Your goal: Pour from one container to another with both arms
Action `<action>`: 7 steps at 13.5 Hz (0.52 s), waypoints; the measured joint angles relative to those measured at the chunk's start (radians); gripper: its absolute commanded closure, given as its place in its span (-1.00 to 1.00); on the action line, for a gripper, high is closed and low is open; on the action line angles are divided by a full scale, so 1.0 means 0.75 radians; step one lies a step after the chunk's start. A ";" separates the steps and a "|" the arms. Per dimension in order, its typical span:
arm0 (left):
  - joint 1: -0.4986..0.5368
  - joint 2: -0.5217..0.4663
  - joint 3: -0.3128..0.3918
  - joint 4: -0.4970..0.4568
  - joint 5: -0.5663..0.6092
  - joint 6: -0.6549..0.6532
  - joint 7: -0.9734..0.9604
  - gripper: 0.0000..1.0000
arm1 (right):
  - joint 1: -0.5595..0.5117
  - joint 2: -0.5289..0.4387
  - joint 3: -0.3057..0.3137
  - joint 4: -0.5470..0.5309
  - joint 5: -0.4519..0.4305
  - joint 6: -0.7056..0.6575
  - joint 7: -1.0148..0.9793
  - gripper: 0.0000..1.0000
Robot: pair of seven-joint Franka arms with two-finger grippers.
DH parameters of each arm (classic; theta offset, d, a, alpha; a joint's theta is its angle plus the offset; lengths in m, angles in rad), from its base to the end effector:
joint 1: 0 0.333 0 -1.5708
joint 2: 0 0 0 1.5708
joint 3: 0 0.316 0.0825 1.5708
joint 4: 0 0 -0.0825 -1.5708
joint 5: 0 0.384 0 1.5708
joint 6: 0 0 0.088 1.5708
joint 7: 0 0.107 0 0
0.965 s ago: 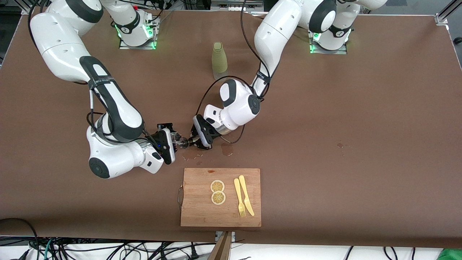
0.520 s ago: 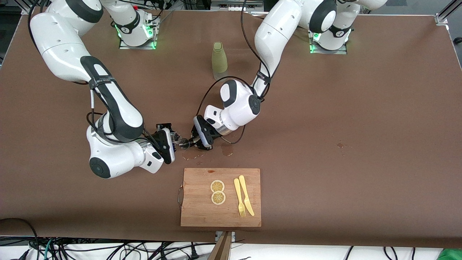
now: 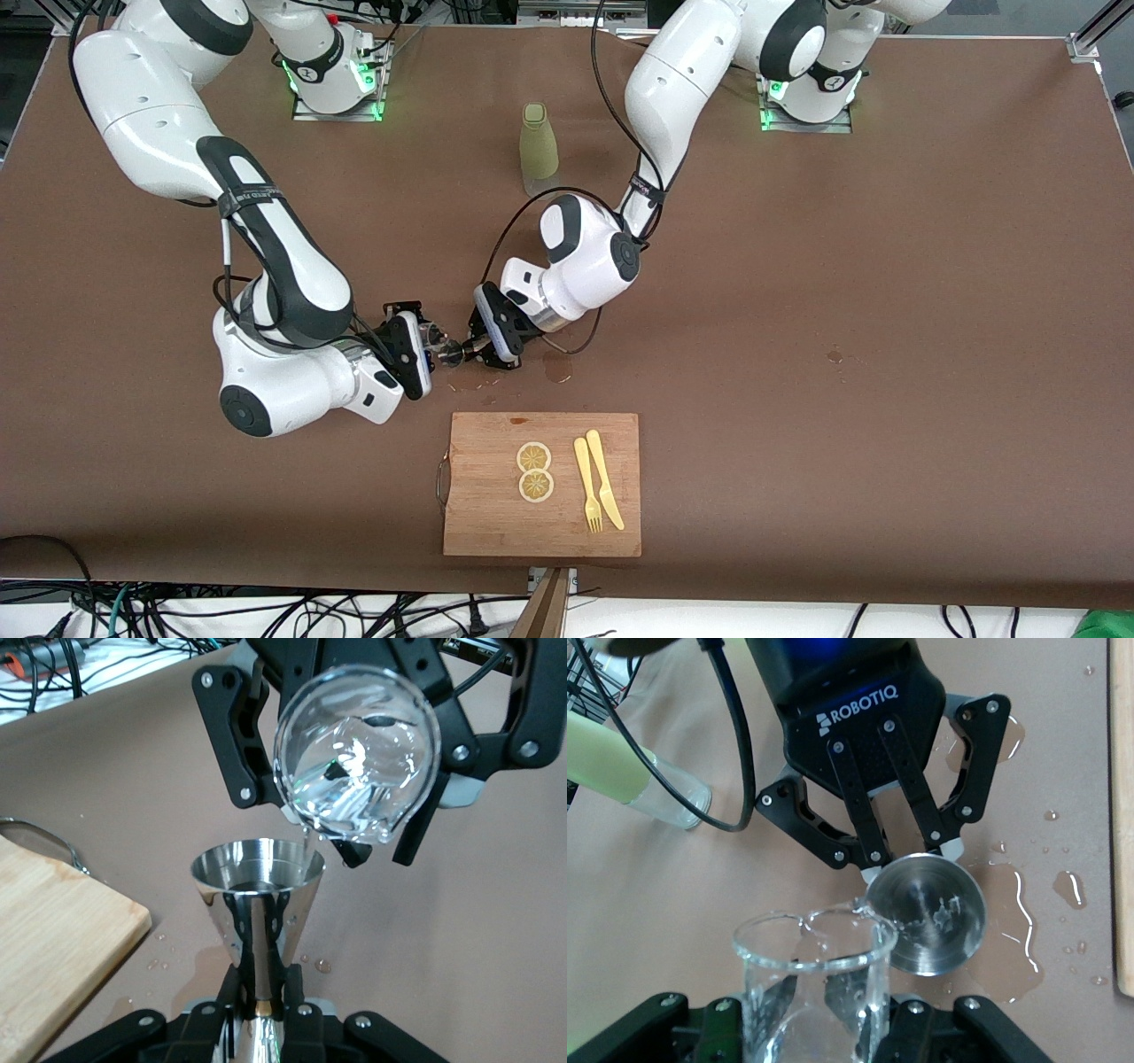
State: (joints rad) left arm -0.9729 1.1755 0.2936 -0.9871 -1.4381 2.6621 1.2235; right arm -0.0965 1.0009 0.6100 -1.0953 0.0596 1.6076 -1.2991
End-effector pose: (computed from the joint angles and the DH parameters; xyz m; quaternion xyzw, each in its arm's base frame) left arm 0.5803 -0.5628 0.1864 0.7895 -0.4419 0.3135 0.2883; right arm 0.6855 0.2352 0.2584 -0.6390 -0.6935 0.0319 0.3313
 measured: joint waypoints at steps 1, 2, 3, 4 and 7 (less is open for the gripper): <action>0.000 -0.001 0.002 0.007 0.000 0.001 0.004 1.00 | -0.012 0.000 0.000 0.001 0.019 0.000 -0.024 0.56; 0.000 -0.001 0.003 0.014 0.000 0.003 0.013 1.00 | -0.027 0.000 0.000 0.002 0.035 0.000 -0.056 0.56; 0.001 -0.001 0.004 0.018 0.000 0.004 0.027 1.00 | -0.045 0.000 -0.001 0.003 0.062 0.000 -0.089 0.56; 0.004 -0.002 0.006 0.022 0.000 0.005 0.040 1.00 | -0.065 0.000 -0.004 0.003 0.115 0.000 -0.124 0.56; 0.040 -0.009 0.007 0.032 0.000 0.013 0.103 1.00 | -0.104 0.000 -0.047 0.004 0.269 0.000 -0.240 0.56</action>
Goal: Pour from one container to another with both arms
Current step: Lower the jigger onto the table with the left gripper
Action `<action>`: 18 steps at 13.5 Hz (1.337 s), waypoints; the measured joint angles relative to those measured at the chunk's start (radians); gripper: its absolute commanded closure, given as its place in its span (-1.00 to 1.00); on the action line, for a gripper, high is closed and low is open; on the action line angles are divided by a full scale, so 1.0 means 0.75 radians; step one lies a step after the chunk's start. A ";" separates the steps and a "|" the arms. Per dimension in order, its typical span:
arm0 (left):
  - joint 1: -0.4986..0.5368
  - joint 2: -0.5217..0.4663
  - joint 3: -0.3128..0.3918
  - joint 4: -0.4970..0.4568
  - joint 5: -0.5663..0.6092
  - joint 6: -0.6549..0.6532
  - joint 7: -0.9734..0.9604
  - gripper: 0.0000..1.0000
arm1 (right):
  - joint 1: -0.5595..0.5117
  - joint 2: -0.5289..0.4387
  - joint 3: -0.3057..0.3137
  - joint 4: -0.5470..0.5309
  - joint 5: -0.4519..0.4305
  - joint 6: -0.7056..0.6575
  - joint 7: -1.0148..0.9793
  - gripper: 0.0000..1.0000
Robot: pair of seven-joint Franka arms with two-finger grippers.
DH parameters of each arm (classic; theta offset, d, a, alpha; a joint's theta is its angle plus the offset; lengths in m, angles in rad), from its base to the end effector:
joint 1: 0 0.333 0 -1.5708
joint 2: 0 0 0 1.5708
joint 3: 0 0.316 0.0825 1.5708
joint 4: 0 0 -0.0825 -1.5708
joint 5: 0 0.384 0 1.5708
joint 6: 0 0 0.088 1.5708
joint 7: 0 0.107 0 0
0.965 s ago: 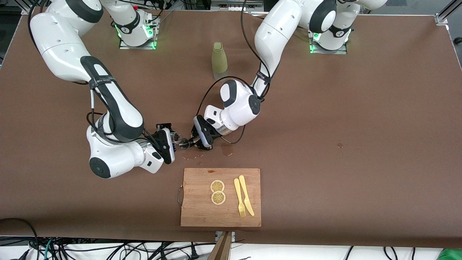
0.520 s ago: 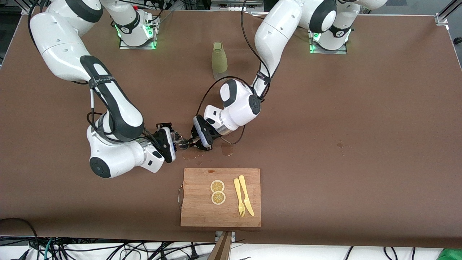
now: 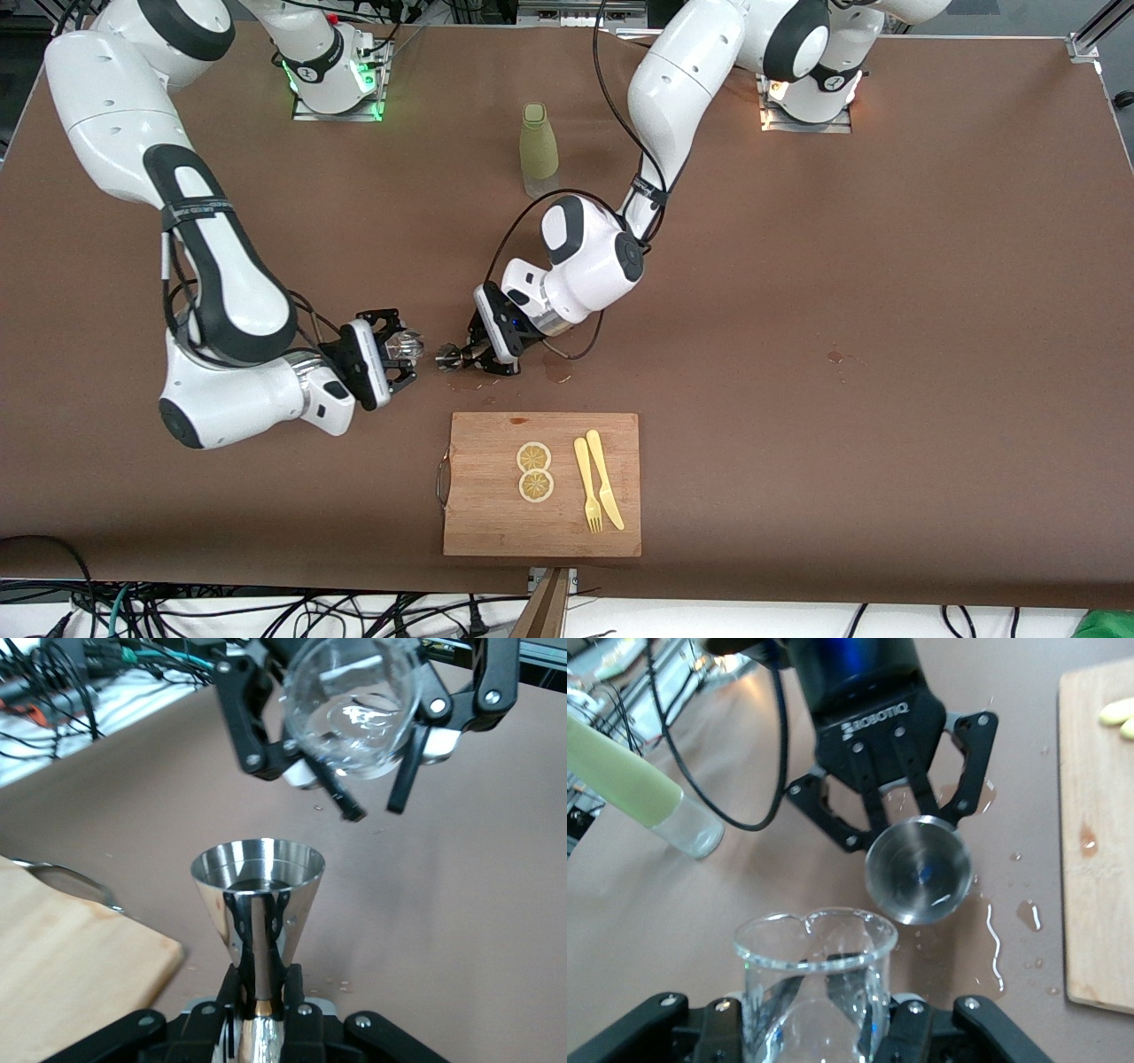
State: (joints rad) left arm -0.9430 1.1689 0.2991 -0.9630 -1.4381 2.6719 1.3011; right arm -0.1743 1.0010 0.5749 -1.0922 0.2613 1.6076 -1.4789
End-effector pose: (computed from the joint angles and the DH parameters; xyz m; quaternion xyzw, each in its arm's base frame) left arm 0.6009 -0.5491 0.2044 0.7720 -0.4603 0.3448 0.2708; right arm 0.7041 0.1821 0.2630 -0.6111 -0.6802 -0.0569 0.4008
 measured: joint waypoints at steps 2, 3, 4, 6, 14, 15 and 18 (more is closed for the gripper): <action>0.098 -0.033 -0.061 0.006 0.000 -0.020 0.081 1.00 | -0.015 0.000 -0.043 0.000 0.092 0.000 -0.083 0.56; 0.171 -0.061 -0.122 0.007 0.000 -0.054 0.144 1.00 | -0.020 0.000 -0.072 0.000 0.142 0.000 -0.133 0.55; 0.254 -0.089 -0.185 0.007 0.000 -0.110 0.207 1.00 | -0.024 0.000 -0.107 0.000 0.191 -0.003 -0.190 0.55; 0.430 -0.138 -0.284 0.004 0.000 -0.294 0.328 1.00 | -0.030 0.000 -0.190 -0.001 0.279 -0.019 -0.323 0.56; 0.899 -0.203 -0.318 -0.120 0.008 -1.238 0.814 1.00 | -0.035 -0.112 -0.520 -0.254 0.594 -0.034 -0.876 0.56; 0.947 -0.207 -0.309 -0.138 0.034 -1.347 0.868 1.00 | -0.035 -0.156 -0.557 -0.320 0.633 -0.034 -0.941 0.56; 1.098 -0.209 -0.294 -0.164 0.179 -1.621 1.000 1.00 | -0.038 -0.279 -0.639 -0.515 0.670 -0.032 -1.118 0.55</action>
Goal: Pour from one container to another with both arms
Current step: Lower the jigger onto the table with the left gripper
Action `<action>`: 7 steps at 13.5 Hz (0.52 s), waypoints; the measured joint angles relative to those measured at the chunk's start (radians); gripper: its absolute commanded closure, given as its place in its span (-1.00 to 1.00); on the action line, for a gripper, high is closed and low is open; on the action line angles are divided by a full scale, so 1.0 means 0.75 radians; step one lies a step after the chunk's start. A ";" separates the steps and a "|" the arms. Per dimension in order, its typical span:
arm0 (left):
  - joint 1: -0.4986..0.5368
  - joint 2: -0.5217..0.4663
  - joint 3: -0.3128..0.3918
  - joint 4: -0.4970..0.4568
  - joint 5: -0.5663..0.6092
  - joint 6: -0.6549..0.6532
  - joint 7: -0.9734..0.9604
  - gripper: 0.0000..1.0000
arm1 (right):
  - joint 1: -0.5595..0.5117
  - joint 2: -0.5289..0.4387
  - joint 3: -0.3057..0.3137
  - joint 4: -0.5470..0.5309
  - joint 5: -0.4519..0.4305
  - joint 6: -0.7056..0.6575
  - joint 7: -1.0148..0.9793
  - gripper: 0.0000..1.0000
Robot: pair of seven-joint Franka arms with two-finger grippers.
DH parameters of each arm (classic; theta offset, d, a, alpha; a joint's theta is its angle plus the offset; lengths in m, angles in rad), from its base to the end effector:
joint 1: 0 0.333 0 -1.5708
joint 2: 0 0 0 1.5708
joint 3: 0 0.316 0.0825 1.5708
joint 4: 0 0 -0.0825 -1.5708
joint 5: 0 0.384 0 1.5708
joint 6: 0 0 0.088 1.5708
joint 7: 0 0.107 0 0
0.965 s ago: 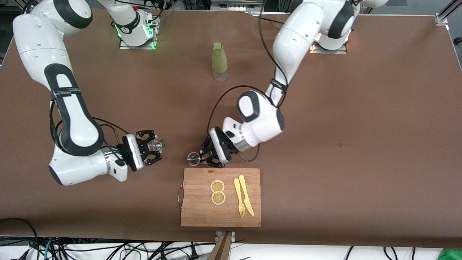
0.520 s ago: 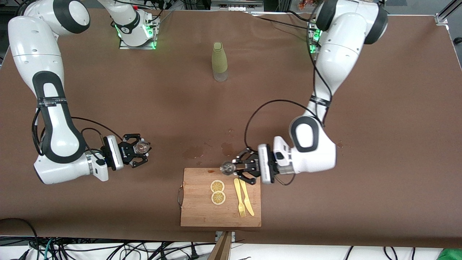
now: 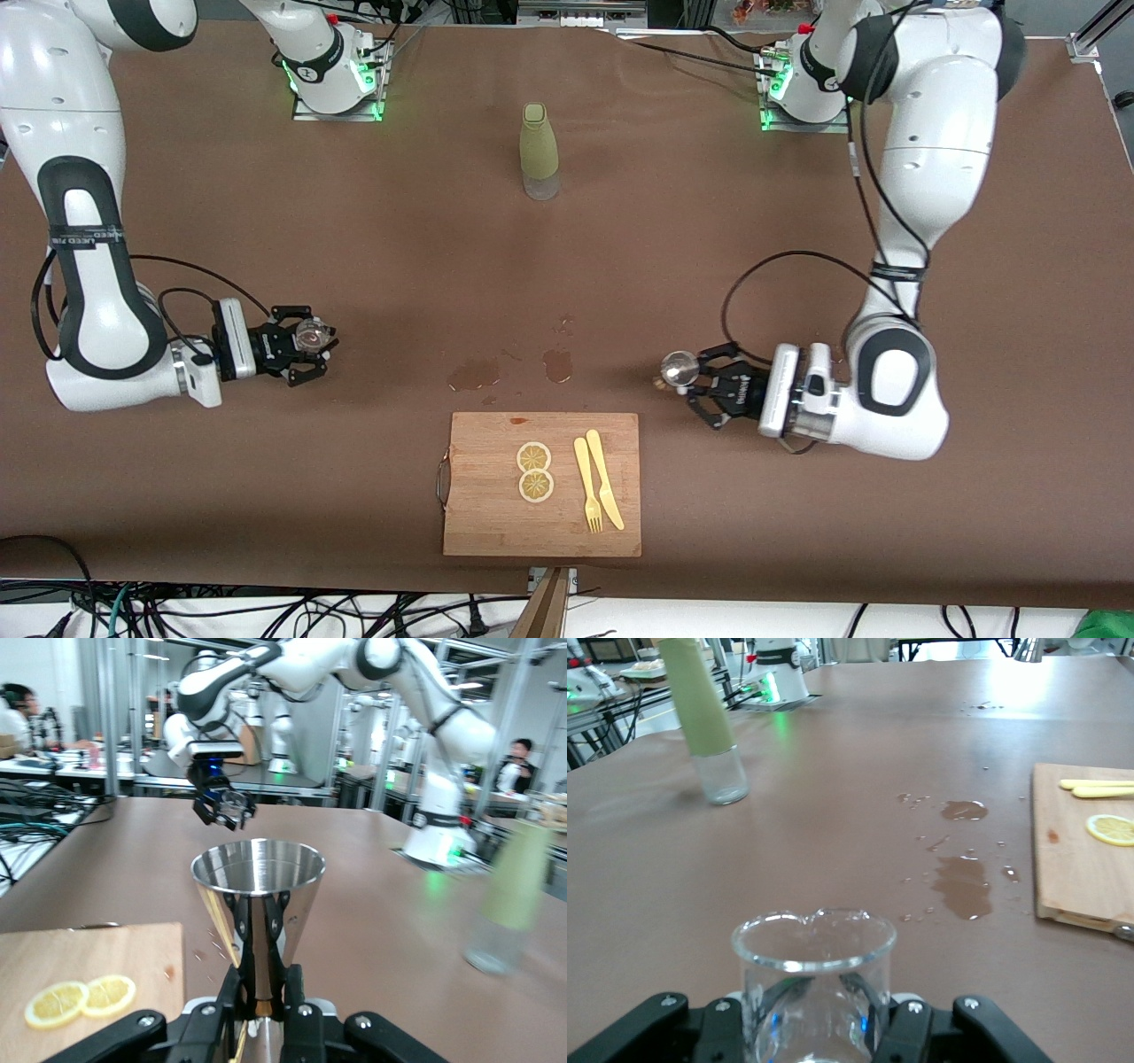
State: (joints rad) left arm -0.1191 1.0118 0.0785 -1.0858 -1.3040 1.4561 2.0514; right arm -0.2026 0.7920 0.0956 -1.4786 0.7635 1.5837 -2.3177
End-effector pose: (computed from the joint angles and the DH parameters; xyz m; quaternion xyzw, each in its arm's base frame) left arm 0.7243 -0.1627 0.2383 0.4908 -0.6127 0.3389 0.5185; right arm 0.6543 -0.0061 0.2027 -0.5032 -0.7097 -0.2500 0.4250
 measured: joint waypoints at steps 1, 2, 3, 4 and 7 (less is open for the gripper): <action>0.050 0.000 0.002 -0.008 0.054 -0.085 0.051 1.00 | 0.000 -0.023 -0.027 -0.056 0.015 0.004 -0.055 0.55; 0.096 0.000 0.005 -0.017 0.107 -0.166 0.105 1.00 | -0.001 -0.037 -0.058 -0.103 0.048 0.011 -0.113 0.55; 0.135 0.000 0.016 -0.027 0.157 -0.240 0.160 1.00 | -0.002 -0.042 -0.090 -0.141 0.092 0.022 -0.164 0.55; 0.167 0.001 0.036 -0.036 0.202 -0.309 0.222 1.00 | -0.004 -0.045 -0.121 -0.177 0.139 0.037 -0.205 0.55; 0.237 0.011 0.112 -0.064 0.339 -0.443 0.426 1.00 | -0.014 -0.047 -0.186 -0.251 0.249 0.077 -0.292 0.55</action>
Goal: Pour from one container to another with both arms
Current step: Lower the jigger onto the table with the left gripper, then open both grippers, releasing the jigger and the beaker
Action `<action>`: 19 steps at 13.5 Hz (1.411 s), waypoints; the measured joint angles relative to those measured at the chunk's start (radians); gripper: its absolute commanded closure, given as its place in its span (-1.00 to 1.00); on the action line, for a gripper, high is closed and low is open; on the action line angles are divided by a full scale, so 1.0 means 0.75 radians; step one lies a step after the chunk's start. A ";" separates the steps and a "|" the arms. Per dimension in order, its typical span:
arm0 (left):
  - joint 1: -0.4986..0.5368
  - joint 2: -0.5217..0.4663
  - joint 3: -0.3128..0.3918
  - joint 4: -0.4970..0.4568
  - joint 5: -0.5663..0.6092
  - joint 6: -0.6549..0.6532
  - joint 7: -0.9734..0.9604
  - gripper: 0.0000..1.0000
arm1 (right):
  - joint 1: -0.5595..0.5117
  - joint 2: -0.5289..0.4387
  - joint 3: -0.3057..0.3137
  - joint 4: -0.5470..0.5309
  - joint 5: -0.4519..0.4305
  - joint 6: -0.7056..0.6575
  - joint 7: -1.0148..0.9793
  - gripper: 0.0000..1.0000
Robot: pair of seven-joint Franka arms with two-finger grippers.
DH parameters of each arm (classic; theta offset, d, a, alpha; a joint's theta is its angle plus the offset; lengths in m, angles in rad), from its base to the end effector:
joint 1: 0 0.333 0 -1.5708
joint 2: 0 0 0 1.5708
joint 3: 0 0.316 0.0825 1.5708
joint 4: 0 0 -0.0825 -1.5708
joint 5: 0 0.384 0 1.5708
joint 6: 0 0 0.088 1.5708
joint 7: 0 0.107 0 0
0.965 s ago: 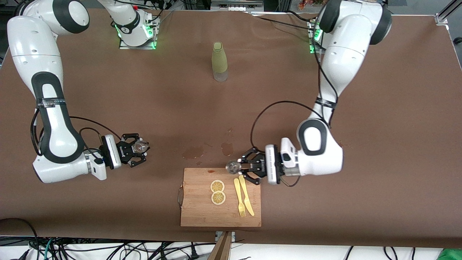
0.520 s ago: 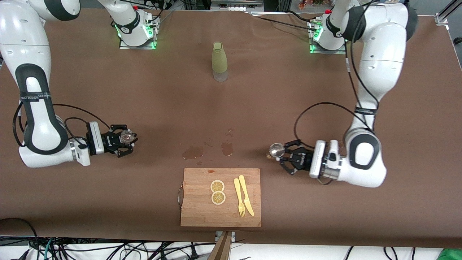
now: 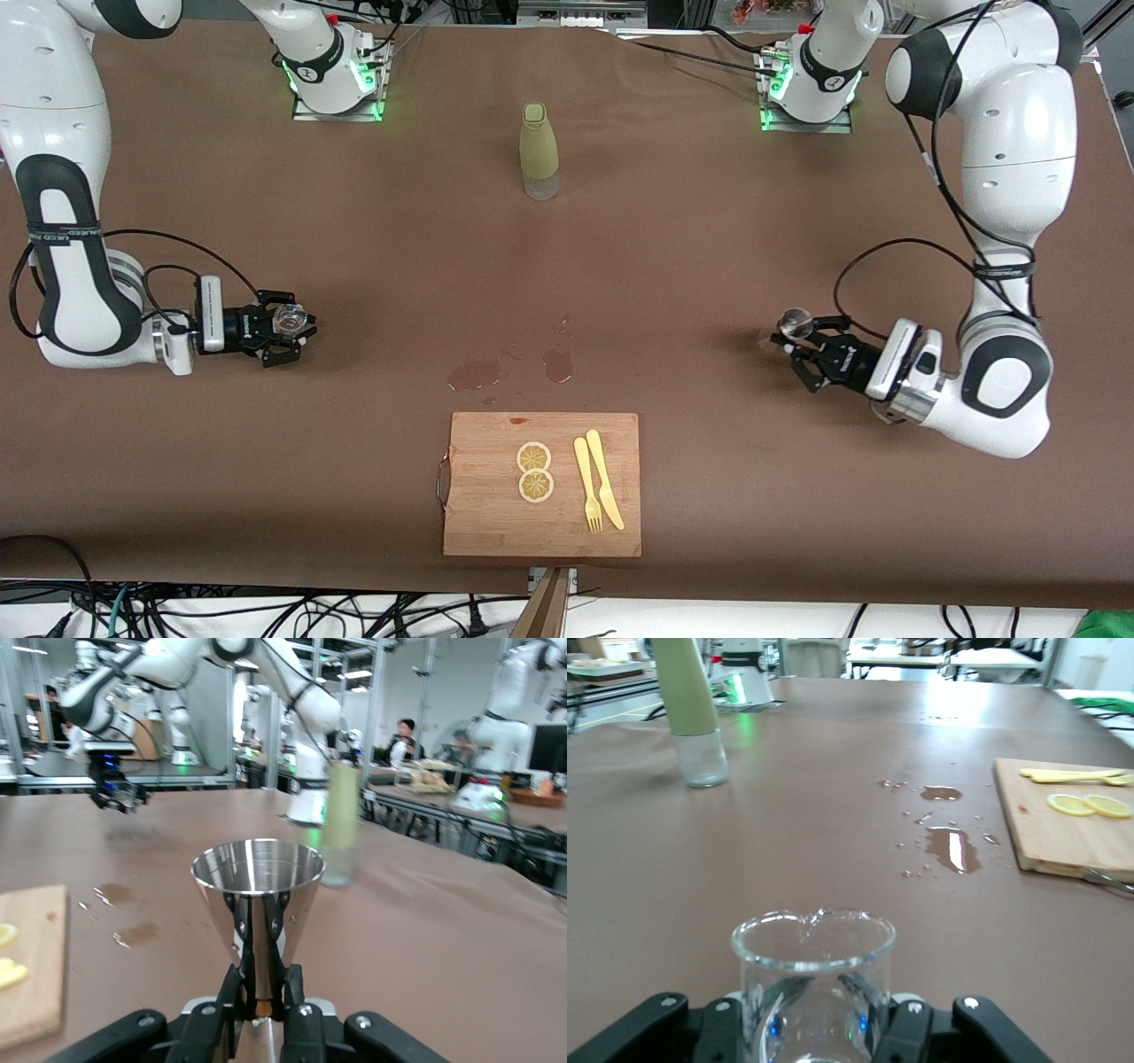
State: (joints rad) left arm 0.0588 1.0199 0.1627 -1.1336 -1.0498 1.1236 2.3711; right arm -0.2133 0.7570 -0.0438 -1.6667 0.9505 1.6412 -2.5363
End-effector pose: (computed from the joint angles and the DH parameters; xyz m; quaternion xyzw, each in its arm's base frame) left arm 0.6773 -0.0018 0.2006 0.4031 -0.6790 0.2955 0.5378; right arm 0.6108 -0.0738 0.1588 -0.5318 -0.6683 -0.3307 0.4015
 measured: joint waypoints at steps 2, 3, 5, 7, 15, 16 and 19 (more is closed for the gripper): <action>0.050 0.029 0.015 -0.016 0.084 -0.017 0.131 1.00 | -0.013 0.005 -0.013 -0.050 0.071 0.041 -0.054 0.52; 0.077 0.048 0.017 -0.019 0.128 -0.018 0.192 1.00 | -0.017 0.010 -0.015 -0.080 0.103 0.064 -0.082 0.51; 0.136 0.076 0.018 -0.020 0.208 -0.018 0.294 1.00 | -0.018 0.021 -0.015 -0.133 0.140 0.105 -0.119 0.51; 0.193 0.089 0.018 -0.020 0.265 -0.021 0.351 1.00 | -0.017 0.034 -0.014 -0.170 0.193 0.125 -0.162 0.51; 0.420 0.121 0.007 0.002 0.463 -0.035 0.447 1.00 | -0.017 0.050 -0.014 -0.226 0.320 0.159 -0.234 0.33; 0.432 0.125 0.006 0.004 0.467 -0.035 0.451 1.00 | -0.017 0.051 -0.014 -0.229 0.326 0.166 -0.234 0.32; 0.443 0.146 0.005 0.007 0.480 -0.030 0.464 1.00 | -0.017 0.054 -0.014 -0.234 0.349 0.187 -0.234 0.19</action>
State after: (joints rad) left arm 0.3913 1.1293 0.1664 -1.1283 -0.6898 1.1011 2.7188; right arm -0.2262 0.7975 -0.0545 -1.8426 1.2120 1.7812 -2.7121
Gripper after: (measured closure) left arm 0.784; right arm 0.648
